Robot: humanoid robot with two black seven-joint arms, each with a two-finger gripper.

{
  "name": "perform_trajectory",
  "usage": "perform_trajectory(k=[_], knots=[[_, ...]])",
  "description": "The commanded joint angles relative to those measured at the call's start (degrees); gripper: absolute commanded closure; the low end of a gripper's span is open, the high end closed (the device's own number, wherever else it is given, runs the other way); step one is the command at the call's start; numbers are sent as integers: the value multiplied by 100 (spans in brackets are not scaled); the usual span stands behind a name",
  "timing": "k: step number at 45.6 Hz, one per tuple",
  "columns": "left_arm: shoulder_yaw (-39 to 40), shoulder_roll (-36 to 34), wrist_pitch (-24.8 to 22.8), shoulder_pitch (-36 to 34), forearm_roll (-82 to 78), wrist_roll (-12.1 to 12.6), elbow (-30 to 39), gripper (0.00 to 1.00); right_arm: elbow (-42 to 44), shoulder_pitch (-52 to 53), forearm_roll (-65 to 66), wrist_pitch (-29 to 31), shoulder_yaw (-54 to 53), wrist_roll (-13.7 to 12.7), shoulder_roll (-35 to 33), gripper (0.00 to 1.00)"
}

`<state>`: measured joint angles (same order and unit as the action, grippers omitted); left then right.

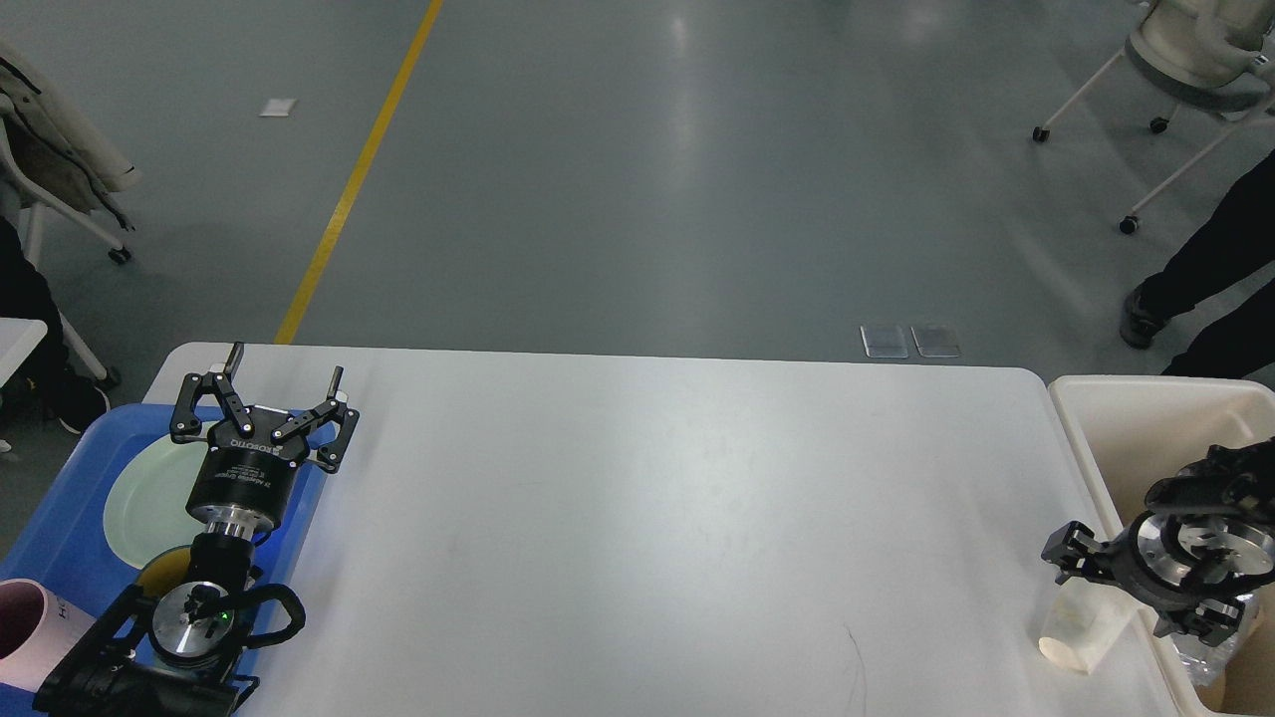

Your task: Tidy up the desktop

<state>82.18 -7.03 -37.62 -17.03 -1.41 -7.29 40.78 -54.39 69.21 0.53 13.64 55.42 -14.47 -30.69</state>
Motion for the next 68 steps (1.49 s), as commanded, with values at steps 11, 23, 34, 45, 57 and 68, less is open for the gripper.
perform_trajectory(k=[11,23,34,45,57,68], knots=[[0,0,0,-2,0,0,0,3,921,-794,-9,-265,-286,-4,441,0],[0,0,0,-2,0,0,0,3,939,-900,-9,-617,-295,-4,494,7],[0,0,0,-2,0,0,0,3,912,-891,-9,-626,-295,-4,494,41],[0,0,0,-2,0,0,0,3,851,-856,-26,-626,-295,-4,494,81],[0,9,0,-2,0,0,0,3,421,-549,-44,-521,-277,-56,319,92],[0,0,-8,-2,0,0,0,3,-818,689,-35,-275,-23,-83,-270,100]])
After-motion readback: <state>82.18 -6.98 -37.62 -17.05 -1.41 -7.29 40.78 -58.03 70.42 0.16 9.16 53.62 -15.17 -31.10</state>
